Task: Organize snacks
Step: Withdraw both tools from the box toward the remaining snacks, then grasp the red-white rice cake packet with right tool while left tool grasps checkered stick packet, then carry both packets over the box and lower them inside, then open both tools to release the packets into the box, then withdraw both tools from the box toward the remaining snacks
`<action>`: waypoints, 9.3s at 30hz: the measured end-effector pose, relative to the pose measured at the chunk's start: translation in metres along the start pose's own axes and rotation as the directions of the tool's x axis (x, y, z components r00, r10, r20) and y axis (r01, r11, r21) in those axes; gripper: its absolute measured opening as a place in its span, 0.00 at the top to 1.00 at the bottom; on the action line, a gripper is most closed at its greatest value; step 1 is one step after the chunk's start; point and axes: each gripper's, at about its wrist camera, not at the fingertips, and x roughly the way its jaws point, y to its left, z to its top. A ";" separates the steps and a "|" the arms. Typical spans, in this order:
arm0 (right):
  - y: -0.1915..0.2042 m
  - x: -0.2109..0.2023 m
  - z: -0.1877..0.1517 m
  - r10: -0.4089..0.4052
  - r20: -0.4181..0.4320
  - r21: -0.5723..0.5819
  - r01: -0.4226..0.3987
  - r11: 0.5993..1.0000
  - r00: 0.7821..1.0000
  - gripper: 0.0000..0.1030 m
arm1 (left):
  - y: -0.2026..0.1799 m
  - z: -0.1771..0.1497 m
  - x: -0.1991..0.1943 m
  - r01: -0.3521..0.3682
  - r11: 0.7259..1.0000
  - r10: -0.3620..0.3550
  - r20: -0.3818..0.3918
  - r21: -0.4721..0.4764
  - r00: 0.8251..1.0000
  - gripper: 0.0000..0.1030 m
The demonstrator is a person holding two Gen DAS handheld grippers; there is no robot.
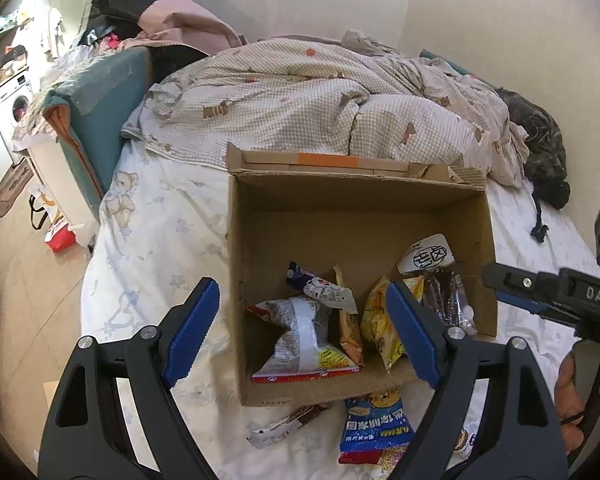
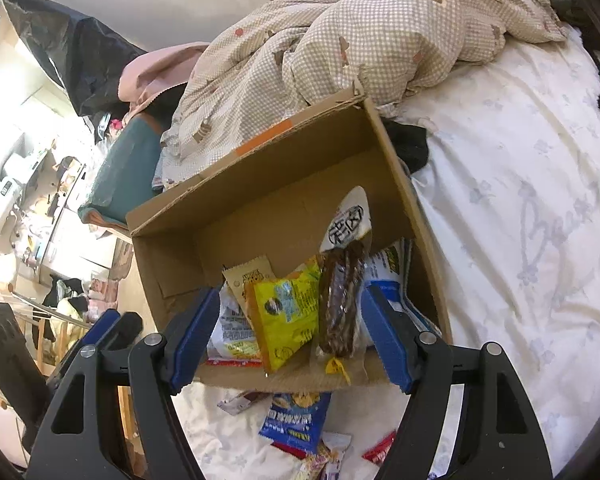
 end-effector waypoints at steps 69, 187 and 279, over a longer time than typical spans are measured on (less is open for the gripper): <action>-0.051 0.062 -0.149 -0.502 -0.444 -0.350 0.372 0.860 0.743 0.50 | -0.032 -0.149 0.015 0.058 0.998 -0.036 -0.467 0.033 0.883 0.00; 0.032 -0.028 -0.013 0.003 0.131 -0.195 0.023 0.981 0.991 0.67 | 0.002 -0.001 0.000 -0.043 0.999 0.043 -0.085 0.003 0.995 0.91; 0.002 -0.053 -0.107 -0.157 -0.015 -0.048 0.156 0.987 0.988 0.21 | 0.052 -0.098 -0.079 -0.047 0.979 0.022 -0.129 -0.196 0.991 0.01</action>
